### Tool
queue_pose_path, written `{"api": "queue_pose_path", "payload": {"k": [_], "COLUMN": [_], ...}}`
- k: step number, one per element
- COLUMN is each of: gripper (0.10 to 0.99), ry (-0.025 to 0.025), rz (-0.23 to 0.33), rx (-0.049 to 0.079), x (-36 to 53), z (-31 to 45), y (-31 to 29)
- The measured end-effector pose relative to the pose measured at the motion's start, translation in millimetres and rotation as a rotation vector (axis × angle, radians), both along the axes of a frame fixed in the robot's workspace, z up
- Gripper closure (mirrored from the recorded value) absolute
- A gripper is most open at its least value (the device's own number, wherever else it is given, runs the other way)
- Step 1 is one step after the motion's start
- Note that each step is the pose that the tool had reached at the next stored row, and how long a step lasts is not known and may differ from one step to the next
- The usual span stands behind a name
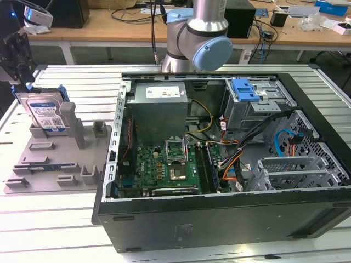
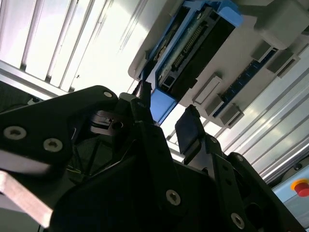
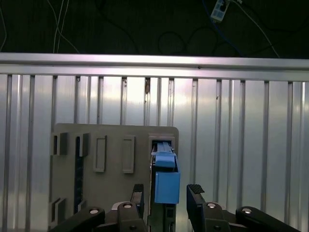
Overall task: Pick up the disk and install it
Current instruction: 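Pick up the disk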
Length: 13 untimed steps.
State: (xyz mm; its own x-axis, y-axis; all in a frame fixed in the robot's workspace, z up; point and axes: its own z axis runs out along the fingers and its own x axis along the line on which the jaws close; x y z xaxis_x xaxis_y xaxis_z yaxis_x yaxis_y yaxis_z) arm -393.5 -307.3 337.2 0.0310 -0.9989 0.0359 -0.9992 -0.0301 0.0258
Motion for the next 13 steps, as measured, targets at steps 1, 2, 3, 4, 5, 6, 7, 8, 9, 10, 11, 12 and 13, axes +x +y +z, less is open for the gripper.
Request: {"api": "queue_pose_path", "payload": {"k": [1, 2, 3, 4, 5, 6, 7, 8, 9, 10, 11, 12, 13], "gripper": [0.604, 0.604, 0.604, 0.604, 0.604, 0.604, 0.604, 0.604, 0.604, 0.604, 0.604, 0.604, 0.604], "ry": [0.0001, 0.0001, 0.0000, 0.0000, 0.0000, 0.0001, 0.0001, 0.0001, 0.0000, 0.0001, 0.0001, 0.0001, 0.0001], "rz": [0.000, 0.000, 0.000, 0.000, 0.000, 0.000, 0.000, 0.000, 0.000, 0.000, 0.000, 0.000, 0.000], "rx": [0.000, 0.000, 0.000, 0.000, 0.000, 0.000, 0.000, 0.000, 0.000, 0.000, 0.000, 0.000, 0.000], "x": [0.1, 0.1, 0.2, 0.2, 0.2, 0.3, 0.4, 0.5, 0.6, 0.7, 0.8, 1.0, 1.2], "z": [-0.3, -0.8, -1.1, -1.6, -1.9, -2.4, -2.9, -3.4, -3.9, -4.5, -4.9, -5.8, -6.2], "y": [-0.1, -0.1, -0.2, -0.3, -0.3, -0.4, -0.4, -0.4, -0.4, -0.4, -0.4, -0.4, -0.4]}}
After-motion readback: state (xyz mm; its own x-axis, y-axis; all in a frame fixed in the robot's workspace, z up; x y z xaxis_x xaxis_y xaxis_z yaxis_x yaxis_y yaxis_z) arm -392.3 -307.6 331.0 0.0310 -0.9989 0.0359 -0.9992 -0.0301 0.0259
